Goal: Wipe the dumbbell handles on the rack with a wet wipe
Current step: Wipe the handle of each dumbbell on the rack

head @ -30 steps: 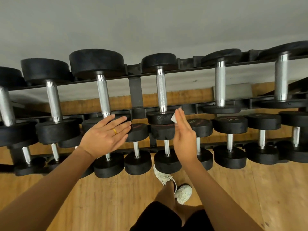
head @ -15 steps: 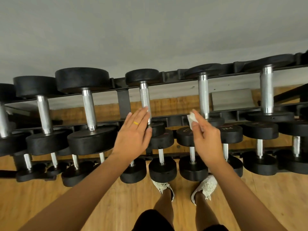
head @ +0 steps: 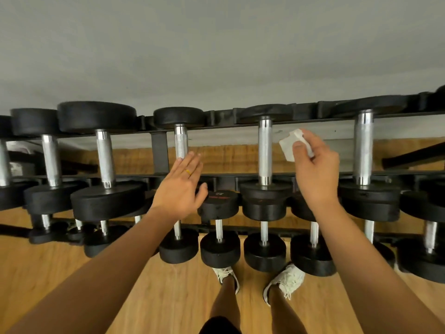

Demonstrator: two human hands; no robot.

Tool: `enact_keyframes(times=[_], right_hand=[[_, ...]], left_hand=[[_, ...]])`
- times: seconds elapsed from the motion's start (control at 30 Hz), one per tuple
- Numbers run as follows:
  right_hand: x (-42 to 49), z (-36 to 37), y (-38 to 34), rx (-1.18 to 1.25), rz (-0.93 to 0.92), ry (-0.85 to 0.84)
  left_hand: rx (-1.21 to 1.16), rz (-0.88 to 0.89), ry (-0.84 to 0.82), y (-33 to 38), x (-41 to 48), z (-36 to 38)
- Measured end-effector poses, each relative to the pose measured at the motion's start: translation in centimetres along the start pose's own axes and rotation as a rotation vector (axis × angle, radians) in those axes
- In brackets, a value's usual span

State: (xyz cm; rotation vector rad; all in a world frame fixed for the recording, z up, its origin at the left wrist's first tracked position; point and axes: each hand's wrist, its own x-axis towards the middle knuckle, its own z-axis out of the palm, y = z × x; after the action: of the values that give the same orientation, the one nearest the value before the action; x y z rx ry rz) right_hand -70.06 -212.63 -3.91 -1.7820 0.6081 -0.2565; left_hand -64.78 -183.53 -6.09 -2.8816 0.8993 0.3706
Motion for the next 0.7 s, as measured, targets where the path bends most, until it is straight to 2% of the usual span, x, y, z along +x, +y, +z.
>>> enact_keyframes(times=[0.17,0.27,0.43,0.7], right_hand=[[3.8,0.0,0.1,0.132,0.019,0.083],[6.0,0.3,0.0,0.114,-0.036,0.170],[7.6,2.7,0.8,0.120,0.014,0.046],[7.3,2.4,1.2,0.297,0.141,0.055]], left_hand=[[0.011,0.004,0.099,0.3,-0.3,0.6],[0.030,0.031,0.159,0.3,-0.2,0.9],[0.055,0.041,0.217,0.3,-0.1,1.4],[0.069,0.034,0.225,0.3,0.1,1.5]])
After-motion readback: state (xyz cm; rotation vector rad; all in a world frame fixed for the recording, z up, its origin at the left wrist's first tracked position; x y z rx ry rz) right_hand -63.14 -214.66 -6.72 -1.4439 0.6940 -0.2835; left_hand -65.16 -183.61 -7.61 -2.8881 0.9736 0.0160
